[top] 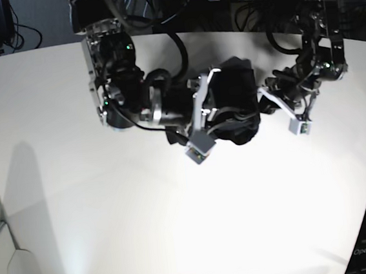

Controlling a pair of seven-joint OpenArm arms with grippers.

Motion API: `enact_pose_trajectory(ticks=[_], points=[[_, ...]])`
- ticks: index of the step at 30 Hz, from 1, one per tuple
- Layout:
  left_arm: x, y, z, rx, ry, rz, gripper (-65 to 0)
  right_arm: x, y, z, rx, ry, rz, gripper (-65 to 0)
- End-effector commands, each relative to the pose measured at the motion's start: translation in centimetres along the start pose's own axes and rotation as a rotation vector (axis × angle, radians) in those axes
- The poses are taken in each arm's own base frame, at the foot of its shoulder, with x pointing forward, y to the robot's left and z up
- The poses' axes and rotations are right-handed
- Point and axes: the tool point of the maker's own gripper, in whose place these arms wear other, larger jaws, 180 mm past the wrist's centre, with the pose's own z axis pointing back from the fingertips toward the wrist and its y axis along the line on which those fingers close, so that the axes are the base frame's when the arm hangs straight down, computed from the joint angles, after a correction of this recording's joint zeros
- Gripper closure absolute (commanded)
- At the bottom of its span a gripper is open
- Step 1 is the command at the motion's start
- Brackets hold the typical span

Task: Fold the T-shirt properly
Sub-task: 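Fold the held end over the stack with the right gripper, then grasp the folded bundle's sides with both grippers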

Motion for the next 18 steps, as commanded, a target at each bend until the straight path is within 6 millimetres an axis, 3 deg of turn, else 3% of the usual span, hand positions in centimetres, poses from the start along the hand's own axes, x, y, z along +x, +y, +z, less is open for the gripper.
enact_pose_trajectory(ticks=[1, 5, 12, 18], points=[[1.4, 0.8, 0.7, 0.015, -0.047, -0.002, 0.0, 2.3, 0.7, -0.1, 0.026, -0.068, 0.022, 0.0], [0.4, 3.8, 2.2, 0.084, -0.046, 0.036, 0.0, 2.7, 0.6, -0.2, 0.028, -0.071, 0.033, 0.0], [-1.3, 6.0, 3.7, 0.142, -0.031, 0.081, 0.0, 1.7, -0.6, -1.1, 0.032, -0.074, -0.036, 0.0], [-2.0, 7.9, 4.9, 0.192, -0.037, 0.116, 0.0, 0.1, 0.0, -3.1, 0.084, -0.062, -0.093, -0.1]])
